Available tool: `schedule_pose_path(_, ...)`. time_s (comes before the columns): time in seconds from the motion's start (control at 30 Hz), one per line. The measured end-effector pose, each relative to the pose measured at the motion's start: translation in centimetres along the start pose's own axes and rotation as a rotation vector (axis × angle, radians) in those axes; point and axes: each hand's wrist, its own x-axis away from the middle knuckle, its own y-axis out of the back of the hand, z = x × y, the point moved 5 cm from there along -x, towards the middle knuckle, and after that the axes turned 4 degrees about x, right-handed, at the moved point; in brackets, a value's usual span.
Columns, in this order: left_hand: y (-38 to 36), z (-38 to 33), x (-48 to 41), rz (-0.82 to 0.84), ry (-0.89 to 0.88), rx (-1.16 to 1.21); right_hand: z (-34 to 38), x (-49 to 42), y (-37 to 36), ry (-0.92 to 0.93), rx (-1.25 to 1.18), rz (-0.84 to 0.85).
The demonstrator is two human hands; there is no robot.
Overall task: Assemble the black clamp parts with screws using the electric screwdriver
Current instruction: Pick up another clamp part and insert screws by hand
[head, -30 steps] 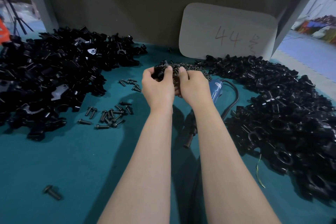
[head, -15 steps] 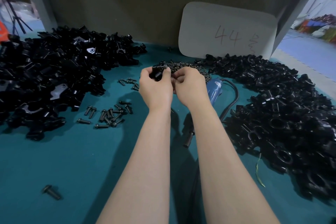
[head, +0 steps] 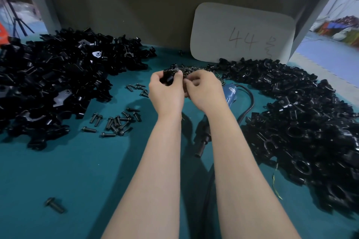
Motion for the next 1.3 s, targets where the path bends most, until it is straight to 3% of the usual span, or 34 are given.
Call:
schedule_pose_path(0.3, -0.2, -0.1, 0.3, 0.002, -0.026, -0.060, -0.2, 0.0, -0.6, 0.029, 0.103, -0.076)
schedule_pose_path(0.83, -0.1, -0.1, 0.3, 0.001, -0.037, -0.066, -0.5, -0.1, -0.4, -0.011, -0.034, -0.023)
schedule_pose_path(0.97, -0.2, -0.1, 0.4, 0.026, -0.027, -0.006, -0.5, -0.1, -0.5, 0.002, -0.058, -0.056)
schedule_pose_path(1.13, -0.3, 0.1, 0.6, 0.018, 0.050, 0.098, -0.1, -0.2, -0.9, 0.093, -0.130, 0.020)
schedule_pose_path(1.3, -0.9, 0.2, 1.0, 0.083, 0.144, 0.187, 0.1, -0.1, -0.7, 0.153, -0.089, -0.091)
